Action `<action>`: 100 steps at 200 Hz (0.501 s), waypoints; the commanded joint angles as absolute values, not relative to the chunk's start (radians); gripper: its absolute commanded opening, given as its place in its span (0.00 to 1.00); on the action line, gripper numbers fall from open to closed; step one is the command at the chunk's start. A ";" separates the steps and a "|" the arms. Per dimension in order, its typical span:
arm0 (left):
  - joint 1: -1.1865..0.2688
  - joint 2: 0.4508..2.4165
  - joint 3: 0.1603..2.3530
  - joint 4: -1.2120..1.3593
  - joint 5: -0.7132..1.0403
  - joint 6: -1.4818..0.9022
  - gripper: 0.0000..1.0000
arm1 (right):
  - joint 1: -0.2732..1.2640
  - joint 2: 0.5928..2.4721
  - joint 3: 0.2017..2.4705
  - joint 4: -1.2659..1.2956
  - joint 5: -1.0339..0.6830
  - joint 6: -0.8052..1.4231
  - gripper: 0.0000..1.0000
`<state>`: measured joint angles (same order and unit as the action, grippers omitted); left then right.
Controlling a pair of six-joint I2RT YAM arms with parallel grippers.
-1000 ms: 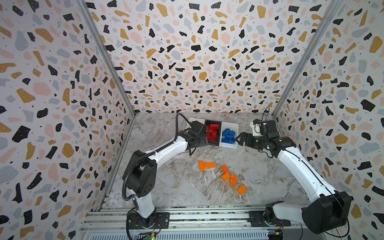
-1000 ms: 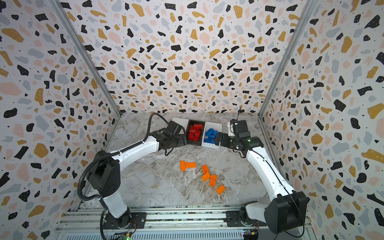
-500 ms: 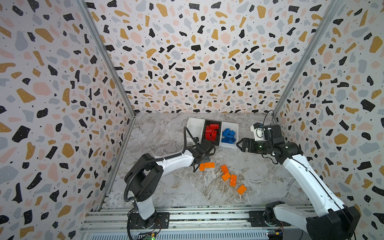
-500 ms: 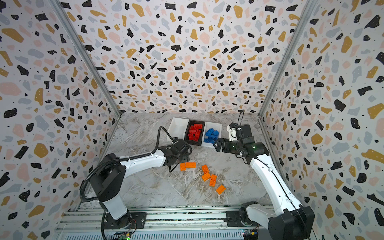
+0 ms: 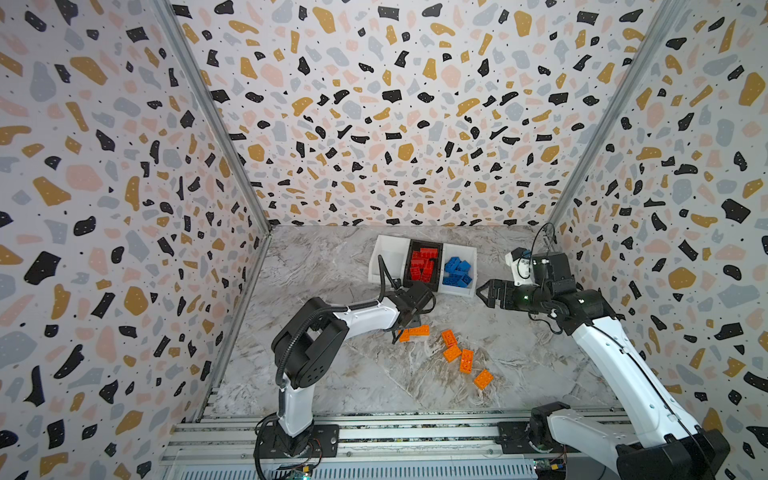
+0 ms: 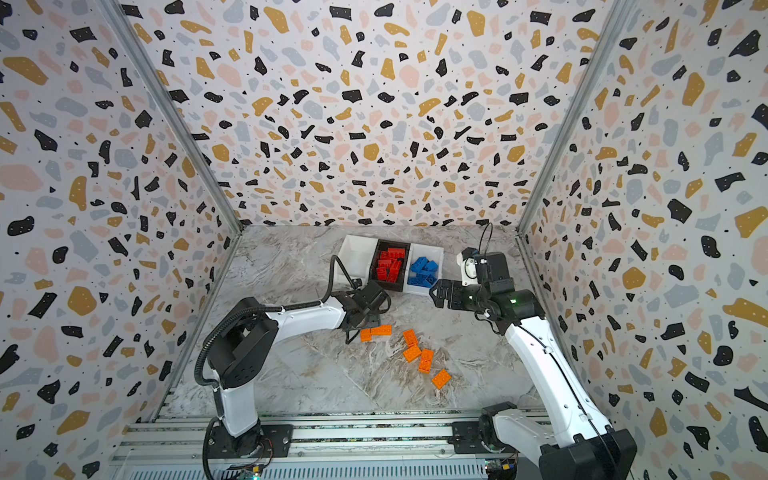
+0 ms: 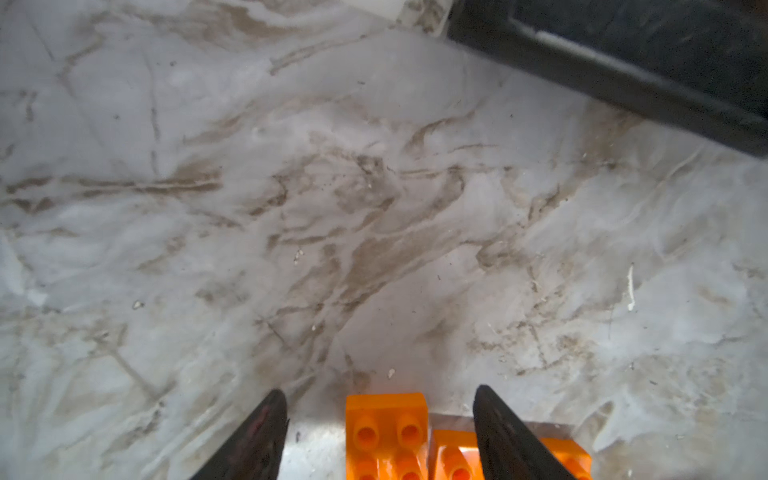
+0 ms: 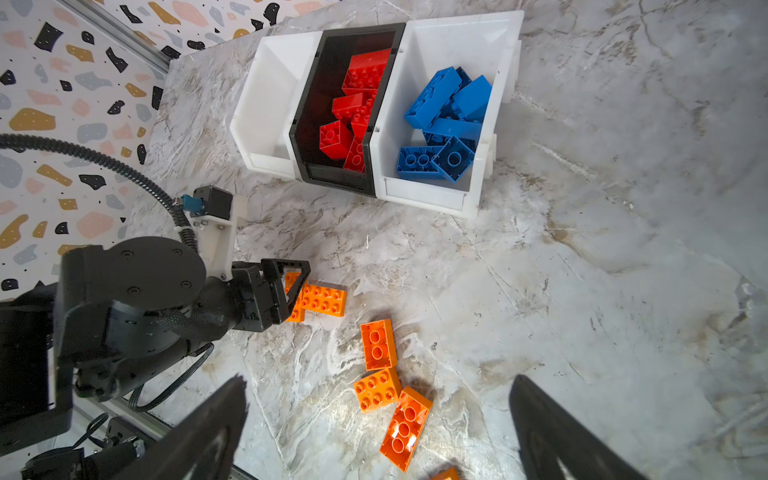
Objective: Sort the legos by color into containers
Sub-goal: 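Grasp an orange 2x4 brick with the left gripper and lift it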
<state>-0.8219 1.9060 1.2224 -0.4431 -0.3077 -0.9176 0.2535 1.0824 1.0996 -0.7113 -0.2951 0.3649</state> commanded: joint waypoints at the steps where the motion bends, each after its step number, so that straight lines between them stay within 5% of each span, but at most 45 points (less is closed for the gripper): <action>1: -0.848 1.890 1.186 -0.474 -0.311 -0.953 0.68 | 0.255 1.088 1.085 -0.701 -0.298 0.356 0.99; 47: -0.896 1.877 1.139 -0.493 -0.308 -1.003 0.63 | 0.253 1.129 1.079 -0.666 -0.316 0.343 0.99; 100: -0.891 1.904 1.190 -0.570 -0.337 -0.981 0.17 | 0.241 1.174 1.094 -0.639 -0.329 0.328 0.99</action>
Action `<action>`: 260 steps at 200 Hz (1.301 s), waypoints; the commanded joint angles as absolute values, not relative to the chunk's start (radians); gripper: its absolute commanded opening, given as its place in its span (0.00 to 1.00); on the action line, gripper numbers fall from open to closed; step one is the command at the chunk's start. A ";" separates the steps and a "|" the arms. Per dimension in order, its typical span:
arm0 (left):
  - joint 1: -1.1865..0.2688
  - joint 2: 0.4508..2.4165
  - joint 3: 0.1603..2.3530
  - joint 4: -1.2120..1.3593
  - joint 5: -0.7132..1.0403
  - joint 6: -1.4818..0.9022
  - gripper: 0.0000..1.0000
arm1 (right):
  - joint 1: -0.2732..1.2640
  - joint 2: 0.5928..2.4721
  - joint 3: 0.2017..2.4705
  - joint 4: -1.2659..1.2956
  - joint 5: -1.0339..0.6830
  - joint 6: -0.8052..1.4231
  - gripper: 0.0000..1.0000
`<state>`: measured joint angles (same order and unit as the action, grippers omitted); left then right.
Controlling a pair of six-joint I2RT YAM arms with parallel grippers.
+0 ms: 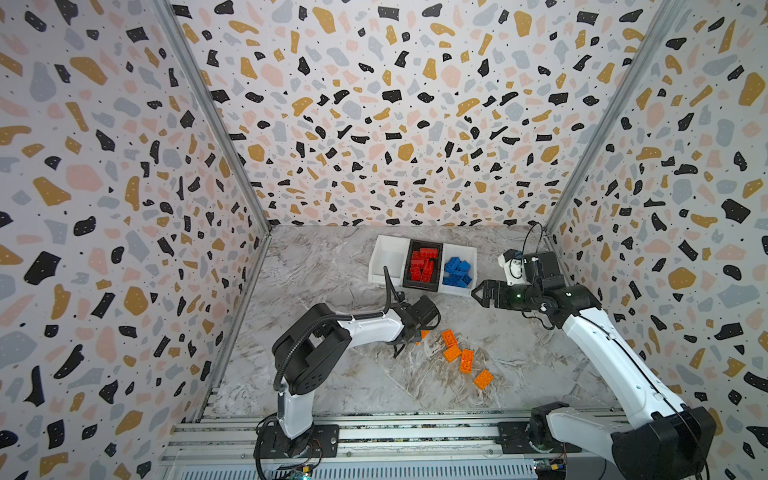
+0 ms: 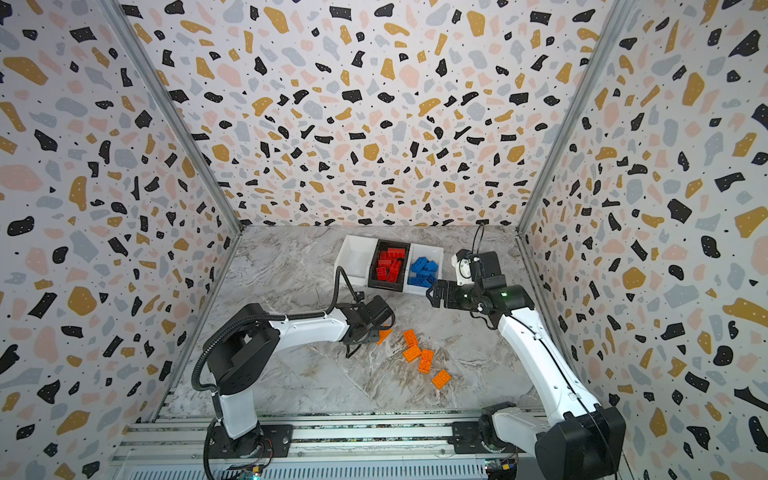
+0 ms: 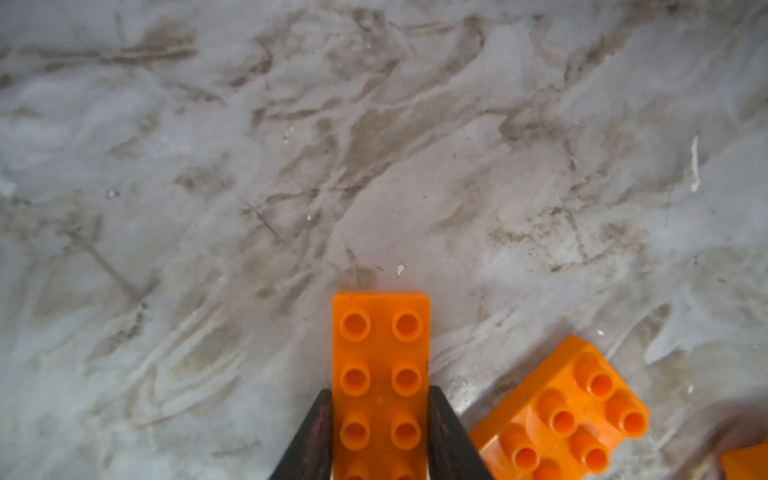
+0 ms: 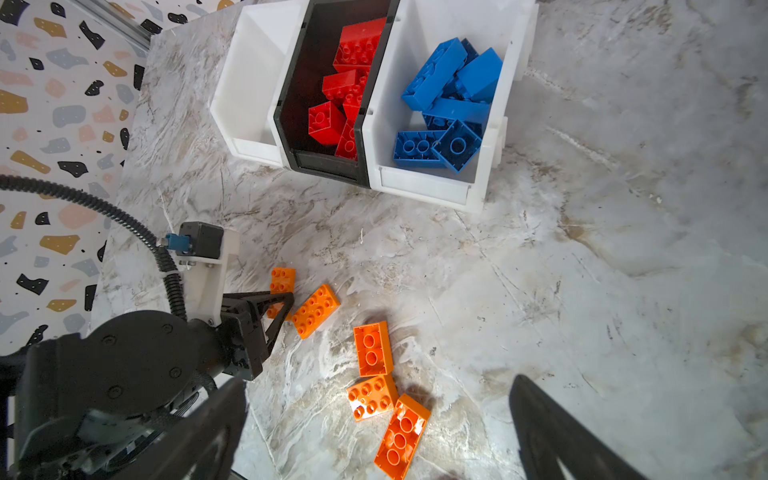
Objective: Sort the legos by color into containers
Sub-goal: 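Grasp an orange 2x4 brick with the left gripper and lift it, then carry the orange brick into the empty white bin and release it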
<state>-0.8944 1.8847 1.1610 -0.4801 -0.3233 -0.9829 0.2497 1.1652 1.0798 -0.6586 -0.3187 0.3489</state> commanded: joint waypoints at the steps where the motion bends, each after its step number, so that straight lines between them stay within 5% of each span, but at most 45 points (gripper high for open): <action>1: -0.891 1.905 1.193 -0.572 -0.338 -0.980 0.16 | 0.240 1.174 1.095 -0.639 -0.329 0.328 0.99; 95: -0.683 1.977 1.654 -0.809 -0.488 -0.689 0.16 | 0.221 1.273 1.168 -0.577 -0.309 0.345 0.99; 182: -0.526 2.297 2.150 -0.829 -0.426 -0.492 0.19 | 0.224 1.445 1.335 -0.550 -0.282 0.384 0.99; 260: -0.492 2.350 2.230 -0.810 -0.316 -0.477 0.61 | 0.247 1.495 1.399 -0.584 -0.246 0.400 0.99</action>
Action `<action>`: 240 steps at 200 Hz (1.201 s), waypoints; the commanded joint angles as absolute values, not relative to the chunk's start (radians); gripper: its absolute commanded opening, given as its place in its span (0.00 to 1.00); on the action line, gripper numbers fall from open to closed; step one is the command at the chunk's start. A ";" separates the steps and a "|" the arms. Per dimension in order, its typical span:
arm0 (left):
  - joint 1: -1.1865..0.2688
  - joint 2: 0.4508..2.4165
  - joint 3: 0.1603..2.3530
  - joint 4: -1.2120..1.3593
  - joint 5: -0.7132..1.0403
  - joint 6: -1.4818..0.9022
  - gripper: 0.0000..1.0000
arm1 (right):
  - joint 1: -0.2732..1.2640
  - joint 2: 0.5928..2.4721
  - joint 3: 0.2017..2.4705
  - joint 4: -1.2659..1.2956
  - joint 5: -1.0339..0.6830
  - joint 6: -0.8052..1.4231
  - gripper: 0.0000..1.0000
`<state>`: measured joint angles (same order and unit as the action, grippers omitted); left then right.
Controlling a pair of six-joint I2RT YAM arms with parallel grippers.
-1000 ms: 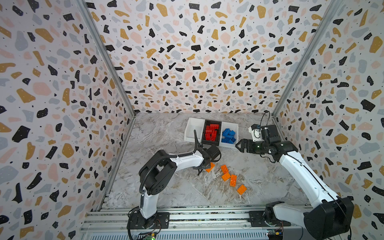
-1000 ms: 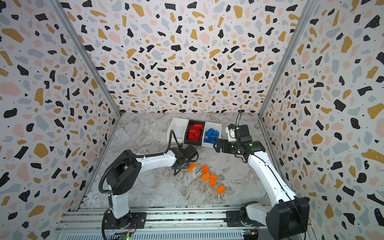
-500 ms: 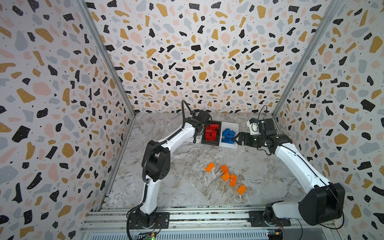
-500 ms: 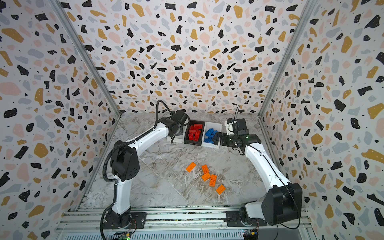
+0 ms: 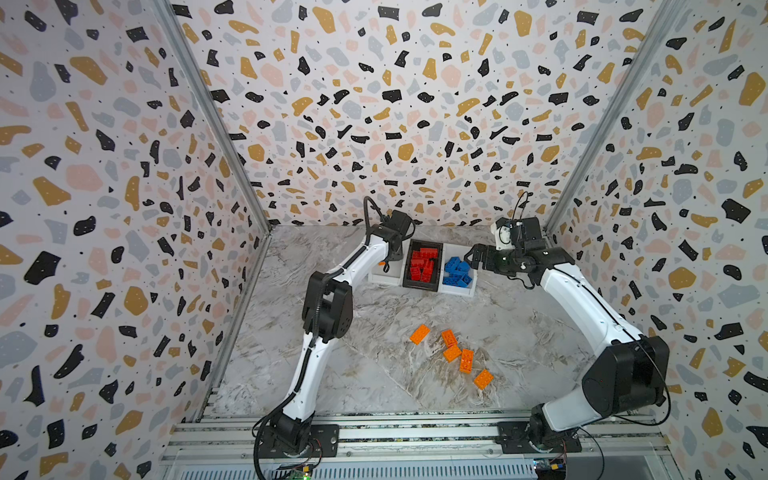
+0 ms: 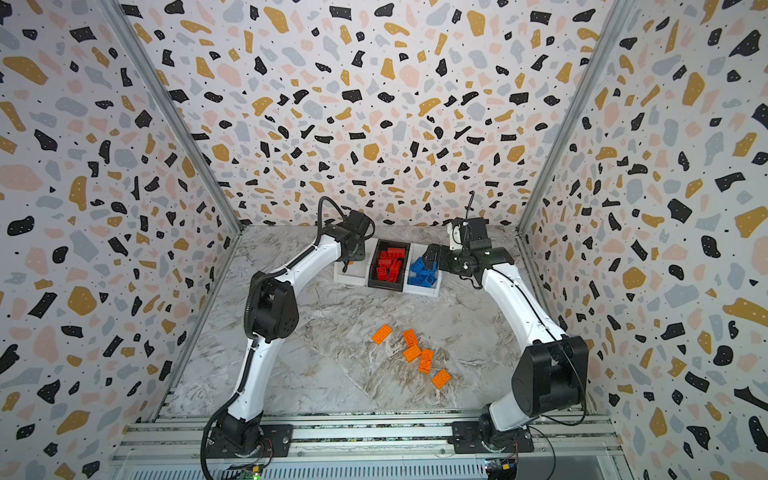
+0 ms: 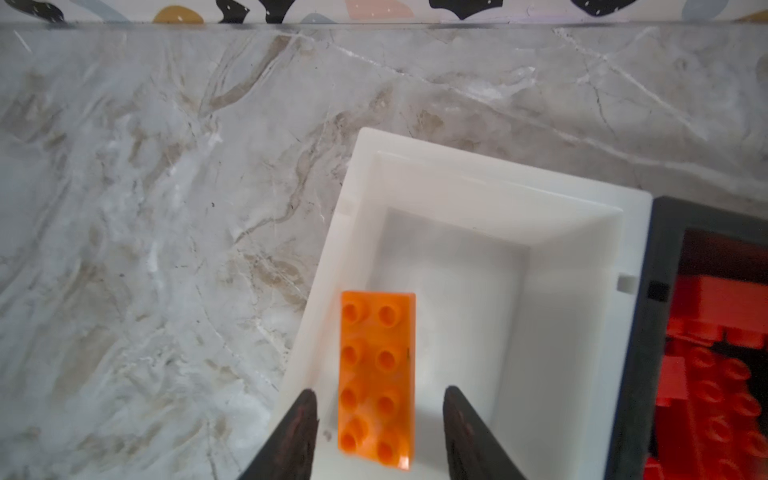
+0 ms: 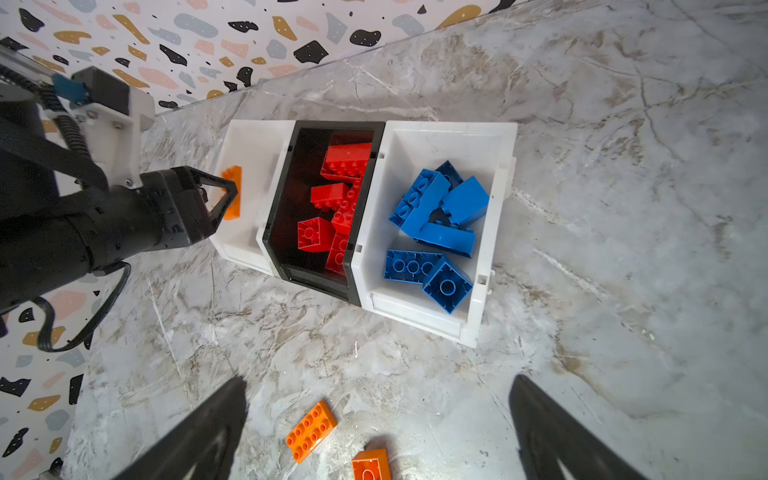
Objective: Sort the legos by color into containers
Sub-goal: 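Carry the orange brick into the empty white bin and release it, then move the left gripper back to the remaining orange bricks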
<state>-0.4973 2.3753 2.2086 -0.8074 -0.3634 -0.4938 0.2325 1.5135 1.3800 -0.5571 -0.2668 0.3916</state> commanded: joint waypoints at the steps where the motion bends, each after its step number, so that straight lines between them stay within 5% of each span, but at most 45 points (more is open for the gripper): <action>1: -0.492 2.349 2.227 -0.810 -0.316 -0.477 0.61 | 0.248 1.495 1.398 -0.585 -0.244 0.399 0.99; 124: -0.755 1.757 1.235 -0.360 -0.224 -0.468 0.57 | 0.255 1.249 1.165 -0.647 -0.253 0.371 0.99; 163: -0.902 1.770 1.148 -0.310 -0.217 -0.452 0.58 | 0.258 1.134 1.078 -0.673 -0.255 0.398 0.99; 240: -0.915 1.851 1.155 -0.268 -0.147 -0.393 0.58 | 0.267 0.999 0.996 -0.707 -0.246 0.468 0.99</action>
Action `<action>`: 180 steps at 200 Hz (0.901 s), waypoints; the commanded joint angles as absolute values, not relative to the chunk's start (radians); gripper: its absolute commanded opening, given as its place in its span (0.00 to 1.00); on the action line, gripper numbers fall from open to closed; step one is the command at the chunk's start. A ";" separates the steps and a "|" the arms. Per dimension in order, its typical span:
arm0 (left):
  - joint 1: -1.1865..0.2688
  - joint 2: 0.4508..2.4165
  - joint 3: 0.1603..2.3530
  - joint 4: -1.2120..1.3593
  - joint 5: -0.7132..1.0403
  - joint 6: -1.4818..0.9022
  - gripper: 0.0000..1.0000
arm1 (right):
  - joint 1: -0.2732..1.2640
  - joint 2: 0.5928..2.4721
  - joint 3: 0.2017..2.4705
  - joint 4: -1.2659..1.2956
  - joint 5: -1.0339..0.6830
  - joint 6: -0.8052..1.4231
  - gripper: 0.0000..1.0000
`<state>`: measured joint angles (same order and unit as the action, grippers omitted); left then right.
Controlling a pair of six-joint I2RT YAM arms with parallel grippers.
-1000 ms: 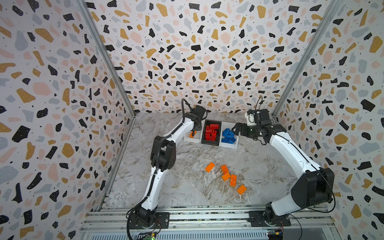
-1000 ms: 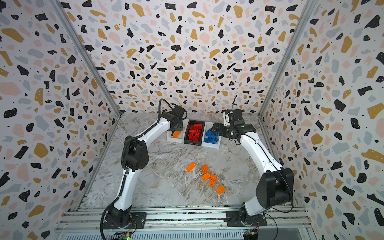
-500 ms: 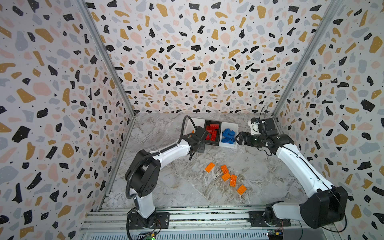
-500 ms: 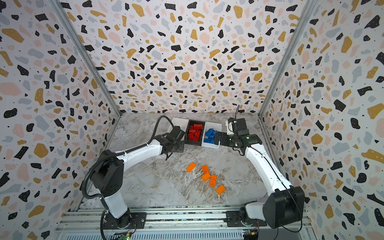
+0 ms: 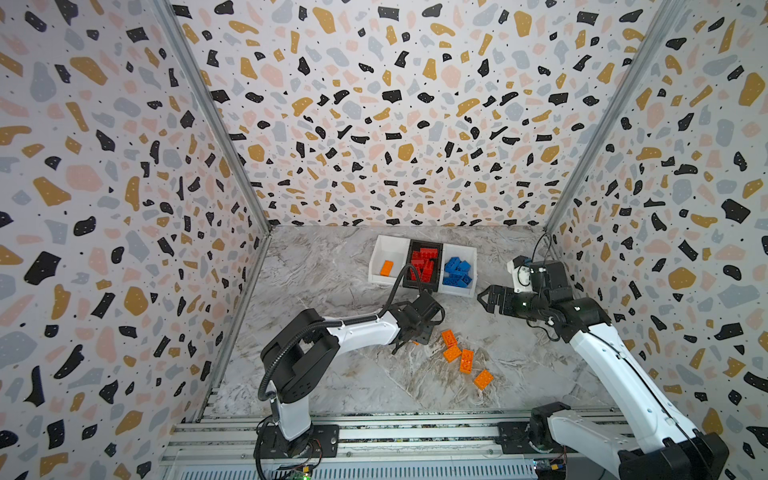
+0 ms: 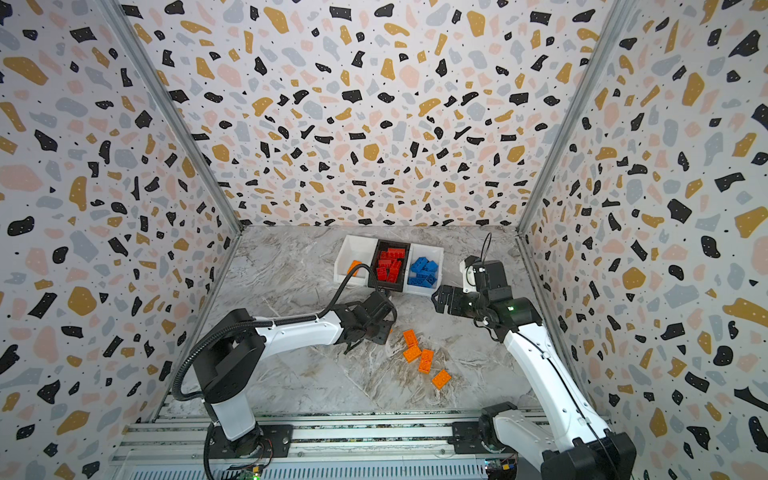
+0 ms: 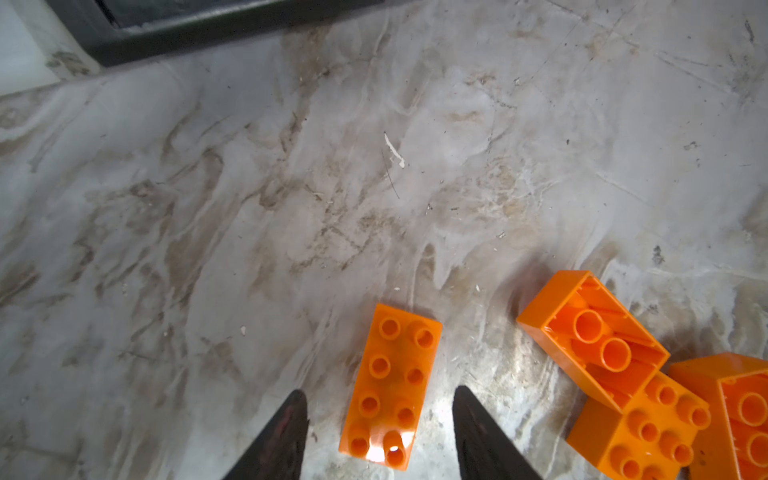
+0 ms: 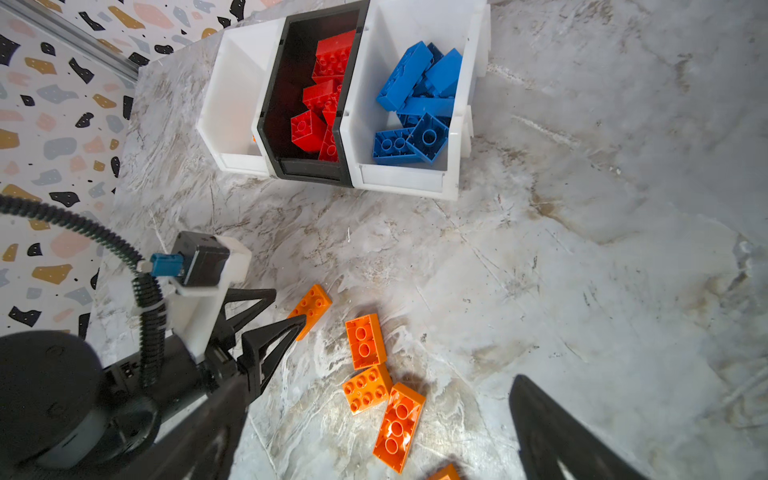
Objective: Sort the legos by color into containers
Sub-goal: 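Move the left gripper back to the remaining orange bricks, then grasp the other orange 2x4 brick with the left gripper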
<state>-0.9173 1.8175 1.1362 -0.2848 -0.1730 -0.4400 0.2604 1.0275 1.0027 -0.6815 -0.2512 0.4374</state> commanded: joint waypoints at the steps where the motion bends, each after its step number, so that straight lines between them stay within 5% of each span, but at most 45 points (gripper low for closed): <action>1: -0.914 1.853 1.155 -0.268 -0.145 -0.391 0.58 | 0.267 0.998 0.996 -0.707 -0.246 0.468 0.99; 53: -0.915 1.893 1.142 -0.277 -0.141 -0.357 0.54 | 0.267 1.023 1.022 -0.700 -0.230 0.468 0.99; 69: -0.914 1.909 1.147 -0.295 -0.157 -0.354 0.46 | 0.267 1.039 1.028 -0.691 -0.234 0.465 0.99; 83: -0.914 1.919 1.159 -0.314 -0.173 -0.354 0.28 | 0.267 1.054 1.033 -0.685 -0.237 0.463 0.99; 102: -0.909 1.916 1.179 -0.341 -0.194 -0.354 0.22 | 0.269 1.075 1.041 -0.676 -0.241 0.460 0.99; 180: -0.654 1.861 1.442 -0.467 -0.294 -0.301 0.21 | 0.277 1.181 1.086 -0.621 -0.252 0.450 0.99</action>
